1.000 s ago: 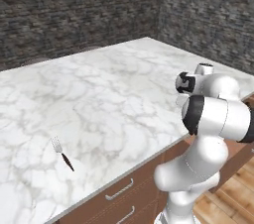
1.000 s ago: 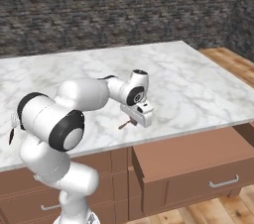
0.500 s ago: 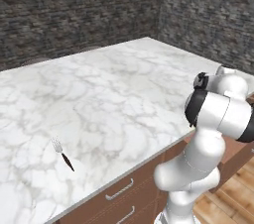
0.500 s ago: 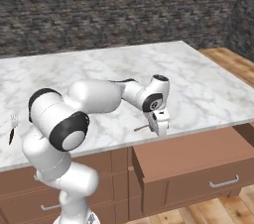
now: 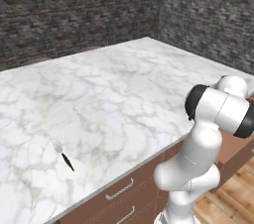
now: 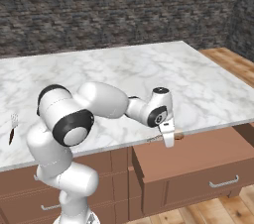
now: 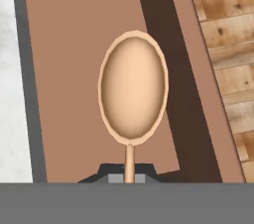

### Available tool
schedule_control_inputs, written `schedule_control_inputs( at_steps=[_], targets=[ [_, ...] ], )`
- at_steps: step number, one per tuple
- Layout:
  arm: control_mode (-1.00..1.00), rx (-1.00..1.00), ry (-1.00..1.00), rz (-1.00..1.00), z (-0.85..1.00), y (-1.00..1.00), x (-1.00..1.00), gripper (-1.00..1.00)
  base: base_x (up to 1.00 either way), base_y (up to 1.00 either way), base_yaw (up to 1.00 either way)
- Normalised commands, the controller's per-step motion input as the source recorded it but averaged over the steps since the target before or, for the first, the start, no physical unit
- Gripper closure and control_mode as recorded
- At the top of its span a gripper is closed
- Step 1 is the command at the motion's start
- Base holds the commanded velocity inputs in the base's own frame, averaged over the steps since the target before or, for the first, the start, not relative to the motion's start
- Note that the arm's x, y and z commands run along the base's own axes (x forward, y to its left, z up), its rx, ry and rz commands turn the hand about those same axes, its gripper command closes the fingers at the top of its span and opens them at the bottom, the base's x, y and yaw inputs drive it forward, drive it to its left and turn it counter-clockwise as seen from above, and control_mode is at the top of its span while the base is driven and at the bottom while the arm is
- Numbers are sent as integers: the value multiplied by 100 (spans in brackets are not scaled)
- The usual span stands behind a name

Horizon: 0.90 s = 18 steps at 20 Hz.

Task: Organize the utensils by type. Pick up the wooden spoons from the counter and place them in the open cabinet. Then pick up the metallic utensils from the counter and place them in the open drawer.

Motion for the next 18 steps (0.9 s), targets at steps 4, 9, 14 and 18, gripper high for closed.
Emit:
schedule_control_inputs(
  at_steps=[4,9,14,18],
  targets=[
    [-100,-5,7,-20,-31,-62,-5,100,0,0,0],
    [-100,0,0,-2,-28,-63,-17,100,0,0,0],
    [-100,0,0,1,-22,-58,-16,100,0,0,0],
    [-100,0,0,4,-27,-45,-4,100,0,0,0]
  ],
)
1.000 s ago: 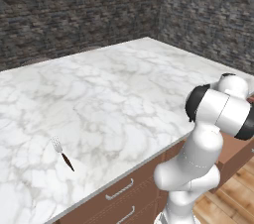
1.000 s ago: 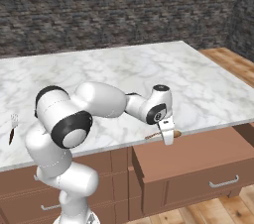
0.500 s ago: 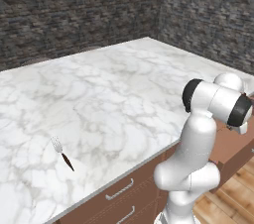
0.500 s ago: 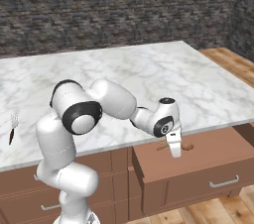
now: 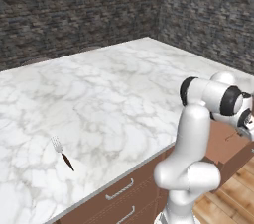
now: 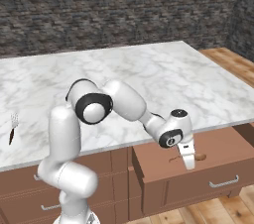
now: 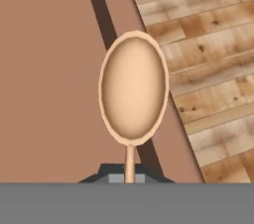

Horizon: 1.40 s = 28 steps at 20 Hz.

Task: Organize the utensils by type. Pick up the wooden spoons from the counter and place them in the open cabinet. Then pick up the metallic utensils from the counter and place them in the open drawer.

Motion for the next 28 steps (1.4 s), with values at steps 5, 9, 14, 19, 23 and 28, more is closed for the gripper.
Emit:
schedule_control_inputs(
  at_steps=[5,9,14,19,23,28],
  targets=[
    [-100,7,7,2,-19,-31,3,100,0,0,0],
    [-100,16,10,1,-11,-26,1,100,0,0,0],
    [-100,18,5,2,-4,-21,0,100,0,0,0],
    [-100,16,1,1,-7,-19,-1,100,0,0,0],
    [-100,14,0,0,-23,-19,-12,100,0,0,0],
    [-100,8,0,0,-28,-15,-28,100,0,0,0]
  ],
)
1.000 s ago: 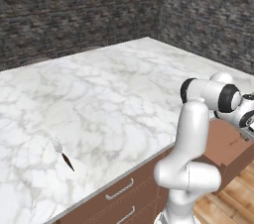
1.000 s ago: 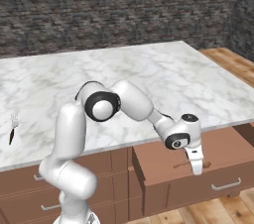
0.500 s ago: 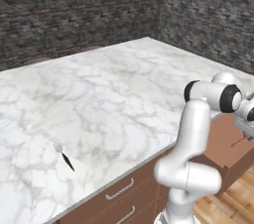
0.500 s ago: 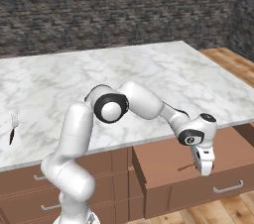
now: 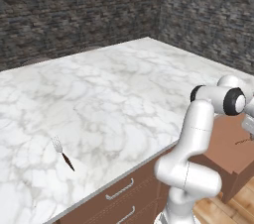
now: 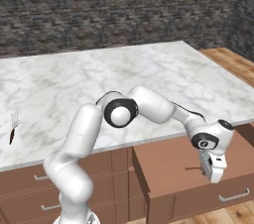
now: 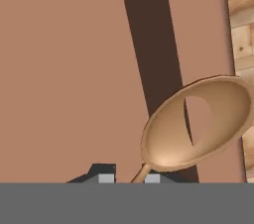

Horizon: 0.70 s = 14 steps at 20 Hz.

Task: Organize the utensils by type. Pick up the wooden spoons from the counter and place them in the open cabinet. Then pick up the metallic utensils from the counter and place them in the open drawer.

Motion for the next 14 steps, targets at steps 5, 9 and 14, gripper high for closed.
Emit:
schedule_control_inputs(
  at_steps=[5,9,14],
  targets=[
    [-100,6,0,0,-4,1,-3,100,0,0,0],
    [-100,0,0,0,0,20,2,100,0,0,0],
    [-100,-1,0,0,0,33,10,100,0,0,0]
  ],
)
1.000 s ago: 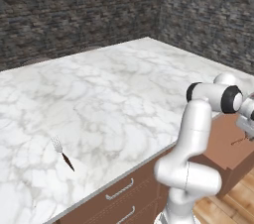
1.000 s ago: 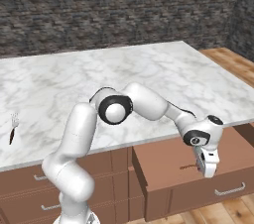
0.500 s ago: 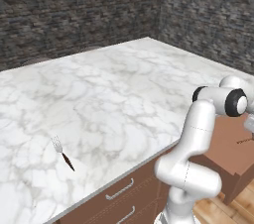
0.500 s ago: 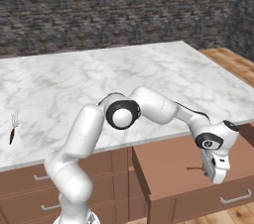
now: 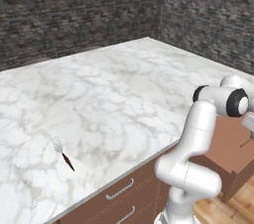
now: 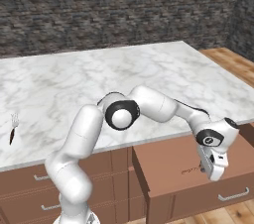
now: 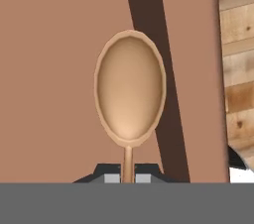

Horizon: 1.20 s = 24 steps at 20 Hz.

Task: Organize the utensils by type. Pick up the wooden spoons from the counter and place them in the open cabinet. Then pick up the metallic utensils from the counter and place them in the open drawer.

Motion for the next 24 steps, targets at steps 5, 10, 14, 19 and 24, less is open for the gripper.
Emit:
schedule_control_inputs(
  at_steps=[5,10,14,19,24],
  targets=[
    [-100,-6,0,0,0,37,28,100,0,0,0],
    [-100,-9,0,0,0,16,19,100,0,0,0],
    [-100,-9,0,-1,-5,11,37,100,0,0,0],
    [-100,-5,1,-2,-14,-3,42,100,0,0,0],
    [-100,-3,5,0,-34,-12,34,100,0,0,0]
  ],
)
